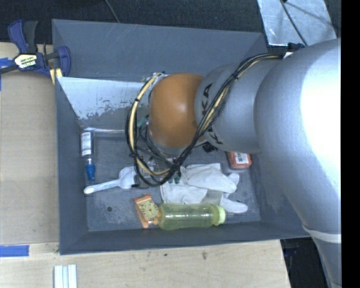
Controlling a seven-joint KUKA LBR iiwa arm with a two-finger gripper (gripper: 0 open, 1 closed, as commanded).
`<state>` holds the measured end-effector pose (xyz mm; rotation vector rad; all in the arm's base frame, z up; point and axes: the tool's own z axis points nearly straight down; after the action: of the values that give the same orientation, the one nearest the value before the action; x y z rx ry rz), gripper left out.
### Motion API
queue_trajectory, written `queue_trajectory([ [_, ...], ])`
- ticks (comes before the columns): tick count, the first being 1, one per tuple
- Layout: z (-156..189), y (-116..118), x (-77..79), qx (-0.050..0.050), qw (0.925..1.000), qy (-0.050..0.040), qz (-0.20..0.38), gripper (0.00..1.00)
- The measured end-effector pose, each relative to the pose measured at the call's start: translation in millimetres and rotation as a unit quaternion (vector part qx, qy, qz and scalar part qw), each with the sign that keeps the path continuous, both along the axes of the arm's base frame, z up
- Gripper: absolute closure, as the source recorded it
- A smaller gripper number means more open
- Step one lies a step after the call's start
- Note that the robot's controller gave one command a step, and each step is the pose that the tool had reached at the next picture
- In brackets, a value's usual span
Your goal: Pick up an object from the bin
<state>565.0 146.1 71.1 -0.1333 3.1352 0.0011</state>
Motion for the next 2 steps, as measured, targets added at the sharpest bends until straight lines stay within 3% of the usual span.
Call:
queue_trajectory([
  [1,0.0,0.0,0.0,0.000,1.0000,0.0000,0.000,1.00],
  [2,44.9,2.4,2.6,-0.001,1.0000,0.0041,0.006,1.00],
])
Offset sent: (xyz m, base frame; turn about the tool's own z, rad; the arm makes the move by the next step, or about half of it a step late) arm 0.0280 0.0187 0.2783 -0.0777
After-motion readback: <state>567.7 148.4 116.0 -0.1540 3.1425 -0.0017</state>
